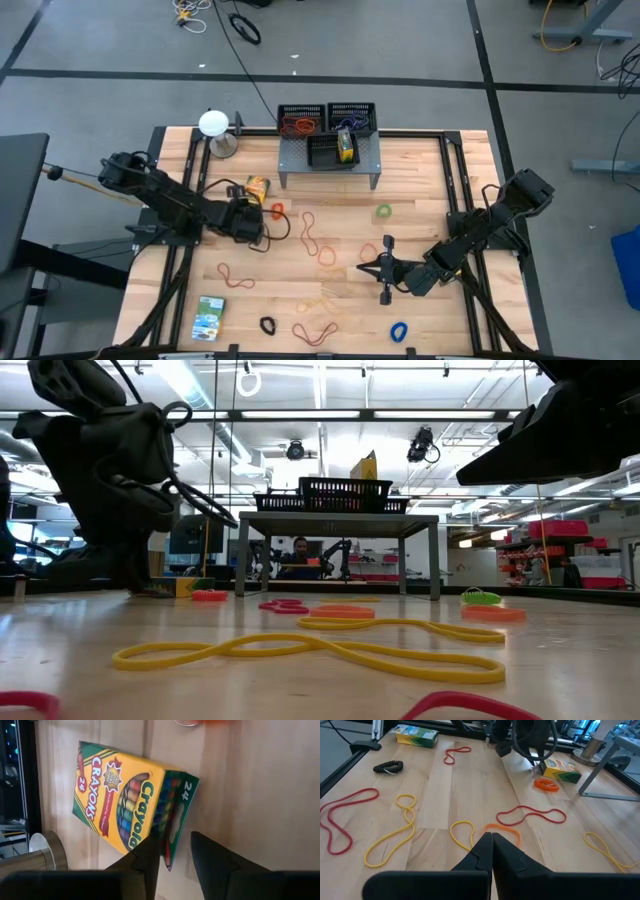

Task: Pick & Place Office Desk Supplies
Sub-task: Put the box crayons into the bottom black basket on the shelf

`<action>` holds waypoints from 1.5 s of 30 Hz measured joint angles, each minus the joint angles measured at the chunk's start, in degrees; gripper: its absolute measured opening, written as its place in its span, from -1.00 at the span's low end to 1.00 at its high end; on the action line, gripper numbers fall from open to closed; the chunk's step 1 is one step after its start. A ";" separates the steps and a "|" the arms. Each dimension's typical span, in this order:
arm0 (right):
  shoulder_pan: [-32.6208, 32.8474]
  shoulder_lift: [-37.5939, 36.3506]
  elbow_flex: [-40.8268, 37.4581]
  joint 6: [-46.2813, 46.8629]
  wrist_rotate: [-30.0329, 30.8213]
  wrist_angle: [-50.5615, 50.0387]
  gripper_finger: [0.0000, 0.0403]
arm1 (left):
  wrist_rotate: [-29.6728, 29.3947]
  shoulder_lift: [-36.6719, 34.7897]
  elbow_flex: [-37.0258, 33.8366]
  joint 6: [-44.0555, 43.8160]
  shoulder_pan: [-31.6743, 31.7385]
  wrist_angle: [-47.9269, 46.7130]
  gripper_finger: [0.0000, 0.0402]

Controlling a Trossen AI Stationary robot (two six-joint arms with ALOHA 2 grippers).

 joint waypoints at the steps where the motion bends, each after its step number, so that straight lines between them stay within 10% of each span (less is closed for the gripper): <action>1: 0.00 0.00 0.00 0.00 0.00 0.00 -0.97 | -0.02 0.00 0.00 0.17 0.30 0.09 -0.46; 45: 0.00 0.00 0.00 0.00 0.04 0.00 -0.97 | -2.75 5.03 -0.11 10.14 1.82 3.83 -0.60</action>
